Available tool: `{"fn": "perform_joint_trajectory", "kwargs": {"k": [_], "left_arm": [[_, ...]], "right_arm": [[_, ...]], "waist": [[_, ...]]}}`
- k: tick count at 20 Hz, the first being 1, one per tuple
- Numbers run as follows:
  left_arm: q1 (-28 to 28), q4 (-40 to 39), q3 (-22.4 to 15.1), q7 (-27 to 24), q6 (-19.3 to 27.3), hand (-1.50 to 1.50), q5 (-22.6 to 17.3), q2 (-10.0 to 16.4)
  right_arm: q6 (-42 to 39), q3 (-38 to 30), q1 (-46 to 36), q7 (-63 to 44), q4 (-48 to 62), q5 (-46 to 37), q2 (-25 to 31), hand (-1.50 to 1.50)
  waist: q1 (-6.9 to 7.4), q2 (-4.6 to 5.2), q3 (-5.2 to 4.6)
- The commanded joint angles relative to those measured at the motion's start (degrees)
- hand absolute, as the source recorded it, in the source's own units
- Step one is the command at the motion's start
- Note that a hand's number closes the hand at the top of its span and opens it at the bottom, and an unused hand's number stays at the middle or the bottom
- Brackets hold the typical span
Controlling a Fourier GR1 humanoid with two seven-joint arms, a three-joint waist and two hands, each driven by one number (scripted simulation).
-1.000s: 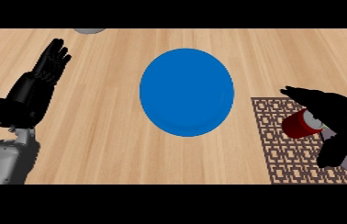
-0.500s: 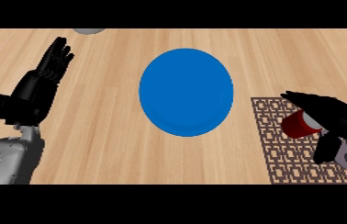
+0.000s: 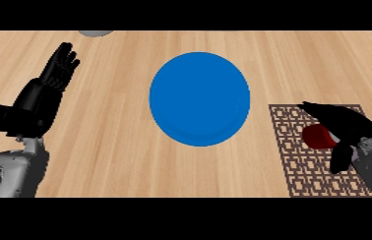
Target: Pick the can from the placemat and place it in the plate
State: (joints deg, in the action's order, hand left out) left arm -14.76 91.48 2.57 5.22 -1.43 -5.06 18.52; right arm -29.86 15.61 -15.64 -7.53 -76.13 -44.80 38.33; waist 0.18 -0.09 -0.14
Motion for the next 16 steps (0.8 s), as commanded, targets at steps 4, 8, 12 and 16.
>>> {"fn": "perform_joint_trajectory", "kwargs": {"k": [4,8,12,16], "left_arm": [[-4.12,0.00,1.10,3.78,-0.29,0.00,-0.73,-0.41],[0.89,2.71,2.68,2.66,-0.99,0.00,-1.20,0.92],[3.29,0.59,4.53,2.05,1.50,0.00,0.30,1.06],[3.70,1.65,3.35,1.09,1.06,0.00,0.98,0.65]], "right_arm": [[9.35,-1.60,-3.39,5.83,2.34,-3.33,-4.41,1.50],[16.08,-7.72,7.89,-4.68,-1.23,-3.71,-4.70,1.50],[21.24,-16.01,16.81,-18.91,0.57,-2.64,-8.02,1.50],[31.34,-15.42,27.13,-25.92,-11.65,-8.48,-11.83,1.50]], "waist": [[0.09,0.20,0.19],[-1.88,-0.64,0.12],[-8.50,-1.91,-0.05],[-6.80,-1.43,-0.12]]}}
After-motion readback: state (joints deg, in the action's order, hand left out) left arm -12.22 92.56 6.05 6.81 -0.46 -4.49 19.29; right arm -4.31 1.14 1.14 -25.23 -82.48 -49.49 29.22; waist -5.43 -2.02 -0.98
